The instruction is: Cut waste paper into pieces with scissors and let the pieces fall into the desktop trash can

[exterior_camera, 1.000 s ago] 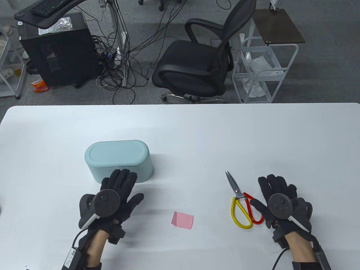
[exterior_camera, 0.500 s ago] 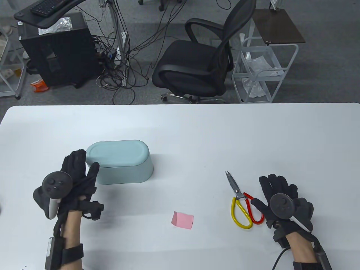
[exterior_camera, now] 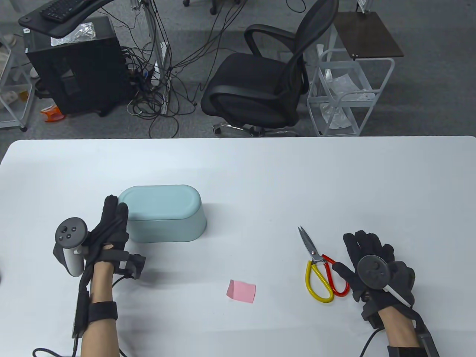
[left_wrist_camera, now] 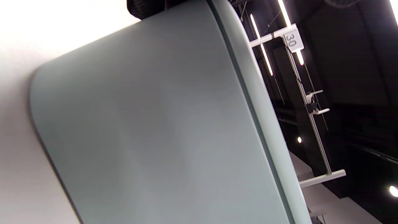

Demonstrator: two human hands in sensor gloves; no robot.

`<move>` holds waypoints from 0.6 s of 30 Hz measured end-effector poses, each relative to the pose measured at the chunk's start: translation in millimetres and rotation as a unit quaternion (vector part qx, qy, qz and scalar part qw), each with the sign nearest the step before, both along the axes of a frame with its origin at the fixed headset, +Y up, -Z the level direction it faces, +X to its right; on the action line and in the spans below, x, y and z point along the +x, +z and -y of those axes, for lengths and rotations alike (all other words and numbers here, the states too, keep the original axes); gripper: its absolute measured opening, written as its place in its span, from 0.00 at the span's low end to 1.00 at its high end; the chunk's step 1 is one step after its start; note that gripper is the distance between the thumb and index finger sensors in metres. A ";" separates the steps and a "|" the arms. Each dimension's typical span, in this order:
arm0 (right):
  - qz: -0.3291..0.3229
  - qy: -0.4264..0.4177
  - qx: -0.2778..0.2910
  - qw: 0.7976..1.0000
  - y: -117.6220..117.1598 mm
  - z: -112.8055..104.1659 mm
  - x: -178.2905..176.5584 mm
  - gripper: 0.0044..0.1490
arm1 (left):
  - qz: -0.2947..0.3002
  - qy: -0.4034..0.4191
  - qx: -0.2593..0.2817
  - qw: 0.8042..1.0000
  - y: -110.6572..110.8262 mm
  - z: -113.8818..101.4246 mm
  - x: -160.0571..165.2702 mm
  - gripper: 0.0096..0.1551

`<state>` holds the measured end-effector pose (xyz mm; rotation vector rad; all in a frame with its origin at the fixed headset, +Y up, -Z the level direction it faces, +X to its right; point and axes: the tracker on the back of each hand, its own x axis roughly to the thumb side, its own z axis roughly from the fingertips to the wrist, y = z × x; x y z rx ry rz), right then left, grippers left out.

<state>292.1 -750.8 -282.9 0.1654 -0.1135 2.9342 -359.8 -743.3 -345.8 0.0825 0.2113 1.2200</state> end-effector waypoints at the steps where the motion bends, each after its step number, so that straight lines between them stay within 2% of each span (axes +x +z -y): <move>1: 0.000 0.000 0.000 1.000 0.0 0.0 0.0 0.55 | 0.008 -0.004 -0.002 1.000 -1.5 -1.1 3.9 0.57; 18: -0.001 -0.002 -0.001 1.000 -0.2 -0.2 0.2 0.55 | 0.128 -0.034 -0.009 0.991 -12.9 -2.0 87.8 0.56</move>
